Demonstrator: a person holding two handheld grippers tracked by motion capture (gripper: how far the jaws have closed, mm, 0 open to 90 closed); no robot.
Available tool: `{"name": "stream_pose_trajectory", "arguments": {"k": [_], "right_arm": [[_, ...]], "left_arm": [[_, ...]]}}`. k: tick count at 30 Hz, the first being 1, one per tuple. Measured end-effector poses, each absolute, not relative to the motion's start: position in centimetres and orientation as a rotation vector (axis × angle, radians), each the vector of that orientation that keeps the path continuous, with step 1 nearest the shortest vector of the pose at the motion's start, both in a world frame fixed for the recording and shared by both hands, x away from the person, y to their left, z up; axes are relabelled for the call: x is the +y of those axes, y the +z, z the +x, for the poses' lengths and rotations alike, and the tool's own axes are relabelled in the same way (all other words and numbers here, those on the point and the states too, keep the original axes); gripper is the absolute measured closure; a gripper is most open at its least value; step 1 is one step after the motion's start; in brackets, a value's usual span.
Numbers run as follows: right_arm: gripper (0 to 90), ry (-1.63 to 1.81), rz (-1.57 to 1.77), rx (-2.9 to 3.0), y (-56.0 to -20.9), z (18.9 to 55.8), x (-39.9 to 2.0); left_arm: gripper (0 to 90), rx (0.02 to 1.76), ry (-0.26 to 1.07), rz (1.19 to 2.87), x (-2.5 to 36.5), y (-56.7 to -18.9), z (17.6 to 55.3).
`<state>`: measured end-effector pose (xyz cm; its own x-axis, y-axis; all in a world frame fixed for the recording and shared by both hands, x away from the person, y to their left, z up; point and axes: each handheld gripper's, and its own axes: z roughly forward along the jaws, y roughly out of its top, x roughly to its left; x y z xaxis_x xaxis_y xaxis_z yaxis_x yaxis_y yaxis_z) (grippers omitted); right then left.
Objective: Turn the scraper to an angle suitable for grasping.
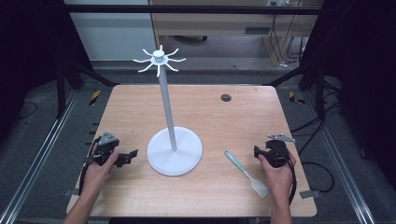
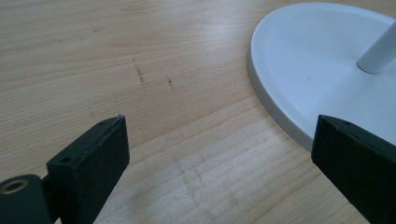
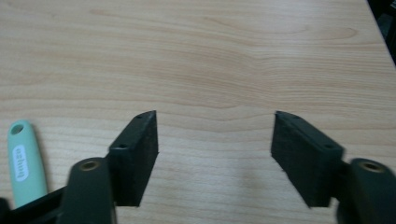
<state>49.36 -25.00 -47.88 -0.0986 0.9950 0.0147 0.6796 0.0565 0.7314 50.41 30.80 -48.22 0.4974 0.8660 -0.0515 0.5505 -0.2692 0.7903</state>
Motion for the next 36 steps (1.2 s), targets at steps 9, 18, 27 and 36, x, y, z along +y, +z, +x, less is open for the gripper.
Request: {"name": "stream_pose_trajectory", "arguments": {"k": [9,18,27,36], "right_arm": [[71.0,0.764,1.539,2.012,-47.1,49.7,-21.1],[90.0,0.747,1.466,2.145,-47.4,50.0,-18.3],[90.0,0.724,1.446,2.238,-48.1,50.1,-17.2],[90.0,0.712,1.436,2.265,-48.4,50.2,-16.8]], "left_arm": [[3.9,1.166,0.510,1.962,30.8,-48.2,50.4],[3.9,1.161,0.511,1.973,30.7,-48.3,50.4],[3.9,1.161,0.506,1.962,30.7,-48.2,50.3],[3.9,1.161,0.508,1.966,30.6,-48.3,50.3]]}}
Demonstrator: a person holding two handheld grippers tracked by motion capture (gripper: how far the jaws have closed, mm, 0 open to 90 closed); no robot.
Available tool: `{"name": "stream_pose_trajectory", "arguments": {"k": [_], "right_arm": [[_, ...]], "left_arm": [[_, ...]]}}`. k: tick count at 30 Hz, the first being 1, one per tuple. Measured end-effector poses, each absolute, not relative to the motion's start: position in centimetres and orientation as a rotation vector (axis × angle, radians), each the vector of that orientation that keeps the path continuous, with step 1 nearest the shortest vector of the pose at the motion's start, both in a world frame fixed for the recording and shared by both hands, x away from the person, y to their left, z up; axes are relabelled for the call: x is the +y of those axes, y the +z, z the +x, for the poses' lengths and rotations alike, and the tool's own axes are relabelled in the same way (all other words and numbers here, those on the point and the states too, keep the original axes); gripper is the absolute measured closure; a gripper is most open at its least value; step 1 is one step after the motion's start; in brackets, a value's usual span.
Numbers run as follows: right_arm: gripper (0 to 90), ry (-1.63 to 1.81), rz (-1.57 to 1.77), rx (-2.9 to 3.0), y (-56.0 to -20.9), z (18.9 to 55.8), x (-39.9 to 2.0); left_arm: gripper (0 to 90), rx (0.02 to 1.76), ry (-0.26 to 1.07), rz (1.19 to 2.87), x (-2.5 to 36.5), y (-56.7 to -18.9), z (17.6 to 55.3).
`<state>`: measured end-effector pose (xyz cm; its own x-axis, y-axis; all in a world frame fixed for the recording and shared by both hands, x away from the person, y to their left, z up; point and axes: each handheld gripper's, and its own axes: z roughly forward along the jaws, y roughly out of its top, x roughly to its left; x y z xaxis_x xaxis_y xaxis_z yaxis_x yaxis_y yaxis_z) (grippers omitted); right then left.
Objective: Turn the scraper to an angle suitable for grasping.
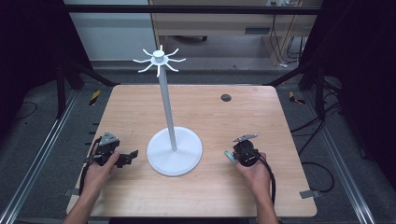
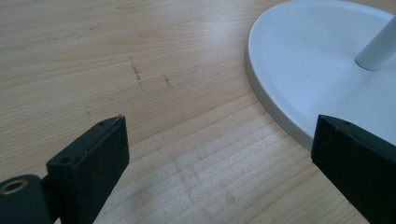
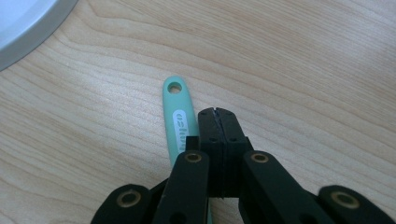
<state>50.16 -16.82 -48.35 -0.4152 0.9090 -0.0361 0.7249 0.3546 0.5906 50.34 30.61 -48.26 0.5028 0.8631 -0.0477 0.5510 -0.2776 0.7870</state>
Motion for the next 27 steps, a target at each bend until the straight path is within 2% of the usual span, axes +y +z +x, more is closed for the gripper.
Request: {"name": "stream_pose_trajectory", "arguments": {"k": [13,21,27], "right_arm": [[90.0,0.778,1.300,2.393,-47.4,48.8,-15.3],[77.3,0.607,1.183,2.494,-44.4,48.7,-13.7],[68.2,0.471,1.155,2.593,-44.7,49.7,-13.0]], "left_arm": [[3.9,1.153,0.510,1.979,30.5,-48.3,50.3],[3.9,1.161,0.500,1.960,30.6,-48.2,50.2],[3.9,1.159,0.489,1.951,30.7,-48.2,50.3]]}}
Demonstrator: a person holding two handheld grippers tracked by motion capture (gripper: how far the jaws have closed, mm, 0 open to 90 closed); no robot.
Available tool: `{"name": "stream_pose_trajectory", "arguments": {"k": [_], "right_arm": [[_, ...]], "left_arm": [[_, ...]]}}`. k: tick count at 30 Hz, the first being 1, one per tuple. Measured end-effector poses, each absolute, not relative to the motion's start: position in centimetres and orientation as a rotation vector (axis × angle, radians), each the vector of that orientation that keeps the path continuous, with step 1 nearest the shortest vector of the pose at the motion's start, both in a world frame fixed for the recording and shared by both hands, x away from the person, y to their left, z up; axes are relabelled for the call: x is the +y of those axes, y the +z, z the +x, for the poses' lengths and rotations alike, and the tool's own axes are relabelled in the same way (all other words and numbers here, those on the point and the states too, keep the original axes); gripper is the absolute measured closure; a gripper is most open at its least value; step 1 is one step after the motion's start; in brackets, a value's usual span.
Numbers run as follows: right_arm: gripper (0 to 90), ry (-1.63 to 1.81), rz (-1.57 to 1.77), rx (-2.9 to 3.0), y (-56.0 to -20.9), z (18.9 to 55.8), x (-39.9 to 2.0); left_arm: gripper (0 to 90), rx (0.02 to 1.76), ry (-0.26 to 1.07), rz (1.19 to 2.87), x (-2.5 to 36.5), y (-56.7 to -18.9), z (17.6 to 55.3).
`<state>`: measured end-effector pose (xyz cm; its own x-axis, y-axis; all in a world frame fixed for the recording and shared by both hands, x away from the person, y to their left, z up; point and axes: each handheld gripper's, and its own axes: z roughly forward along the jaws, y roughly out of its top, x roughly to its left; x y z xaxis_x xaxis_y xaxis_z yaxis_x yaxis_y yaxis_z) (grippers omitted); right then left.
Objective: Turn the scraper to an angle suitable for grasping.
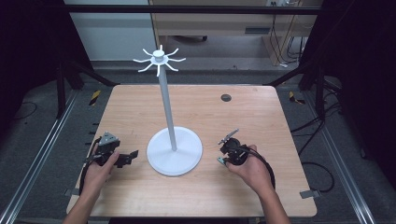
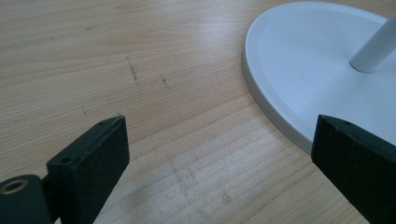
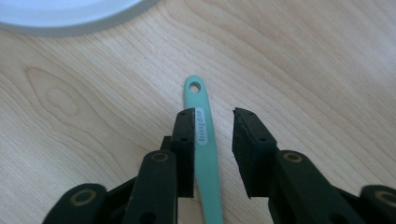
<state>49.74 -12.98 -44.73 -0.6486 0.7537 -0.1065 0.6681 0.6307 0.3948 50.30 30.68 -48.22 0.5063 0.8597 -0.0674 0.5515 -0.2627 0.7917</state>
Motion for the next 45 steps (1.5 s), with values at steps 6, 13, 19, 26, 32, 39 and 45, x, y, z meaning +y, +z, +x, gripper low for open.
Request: {"name": "stream_pose_trajectory", "arguments": {"k": [6,13,19,26,32,39,45], "right_arm": [[64.5,0.427,1.162,2.640,-45.2,50.6,-12.6],[61.3,0.338,1.140,2.709,-45.7,51.5,-11.9],[61.6,0.312,1.134,2.727,-46.0,51.8,-11.9],[64.4,0.291,1.144,2.746,-46.3,51.9,-11.9],[67.9,0.275,1.143,2.755,-46.5,52.1,-11.8],[69.7,0.256,1.132,2.771,-46.6,52.3,-11.5],[73.4,0.248,1.108,2.775,-46.6,52.3,-11.4]], "left_arm": [[3.9,1.164,0.487,1.937,30.8,-48.2,50.3],[3.9,1.160,0.485,1.937,30.8,-48.1,50.3],[3.9,1.161,0.486,1.936,30.8,-48.1,50.3],[3.9,1.159,0.485,1.938,30.8,-48.2,50.3],[3.9,1.159,0.484,1.939,30.8,-48.2,50.3],[3.9,1.157,0.486,1.939,30.8,-48.2,50.3],[4.0,1.156,0.486,1.944,30.7,-48.1,50.3]]}}
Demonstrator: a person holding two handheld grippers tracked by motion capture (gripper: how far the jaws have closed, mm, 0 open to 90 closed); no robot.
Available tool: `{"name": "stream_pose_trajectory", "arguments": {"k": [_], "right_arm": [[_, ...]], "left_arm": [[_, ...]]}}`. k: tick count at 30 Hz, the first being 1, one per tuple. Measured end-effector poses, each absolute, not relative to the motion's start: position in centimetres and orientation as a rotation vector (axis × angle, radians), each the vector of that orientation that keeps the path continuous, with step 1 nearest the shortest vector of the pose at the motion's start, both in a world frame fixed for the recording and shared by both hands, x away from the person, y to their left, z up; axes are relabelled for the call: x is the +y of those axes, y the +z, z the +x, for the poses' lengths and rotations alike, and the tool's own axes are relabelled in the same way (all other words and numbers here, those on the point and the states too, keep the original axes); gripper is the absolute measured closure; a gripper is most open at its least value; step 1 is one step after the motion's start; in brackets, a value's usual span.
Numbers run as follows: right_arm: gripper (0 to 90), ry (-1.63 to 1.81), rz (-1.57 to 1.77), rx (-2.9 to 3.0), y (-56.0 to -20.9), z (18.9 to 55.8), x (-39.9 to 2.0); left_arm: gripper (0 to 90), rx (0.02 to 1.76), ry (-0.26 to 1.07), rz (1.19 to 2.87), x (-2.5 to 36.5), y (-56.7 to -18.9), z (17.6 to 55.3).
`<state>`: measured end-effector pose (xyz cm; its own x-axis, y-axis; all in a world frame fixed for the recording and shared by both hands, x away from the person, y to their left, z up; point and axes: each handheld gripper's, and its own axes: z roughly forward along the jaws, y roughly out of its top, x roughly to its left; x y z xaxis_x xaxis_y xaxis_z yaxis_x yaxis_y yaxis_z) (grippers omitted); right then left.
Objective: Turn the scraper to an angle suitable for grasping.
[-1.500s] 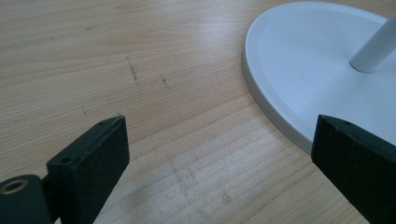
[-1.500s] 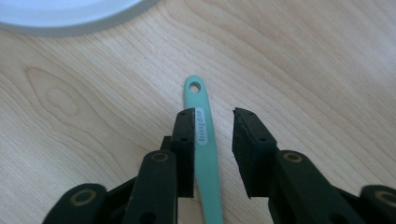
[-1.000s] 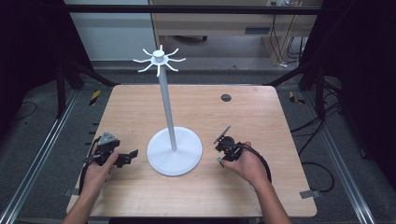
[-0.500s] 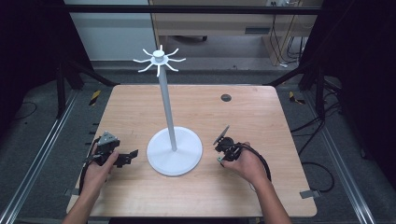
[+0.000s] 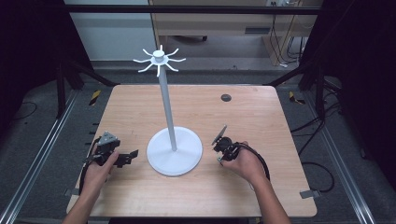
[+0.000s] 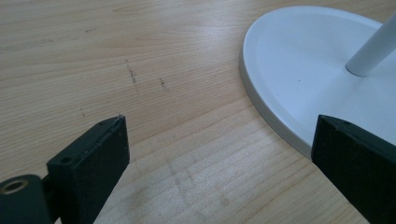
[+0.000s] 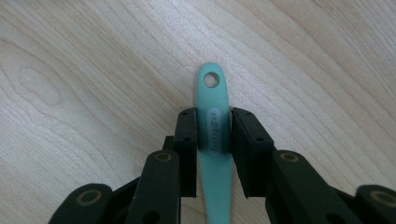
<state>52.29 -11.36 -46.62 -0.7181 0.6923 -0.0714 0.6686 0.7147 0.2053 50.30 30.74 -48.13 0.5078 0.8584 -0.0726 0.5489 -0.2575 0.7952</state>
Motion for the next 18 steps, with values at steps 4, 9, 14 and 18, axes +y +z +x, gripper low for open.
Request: {"name": "stream_pose_trajectory", "arguments": {"k": [4,9,14,18], "right_arm": [[73.9,0.293,1.128,2.748,-46.0,52.1,-11.7],[74.1,0.456,1.194,2.665,-43.7,51.4,-13.0],[74.3,0.609,1.176,2.577,-40.8,50.5,-14.2],[74.4,0.716,1.171,2.520,-39.2,49.9,-14.8]], "left_arm": [[4.0,1.157,0.486,1.939,30.8,-48.1,50.3],[4.0,1.157,0.483,1.945,30.7,-48.2,50.3],[4.0,1.156,0.485,1.949,30.7,-48.2,50.3],[4.0,1.159,0.483,1.950,30.7,-48.2,50.3]]}}
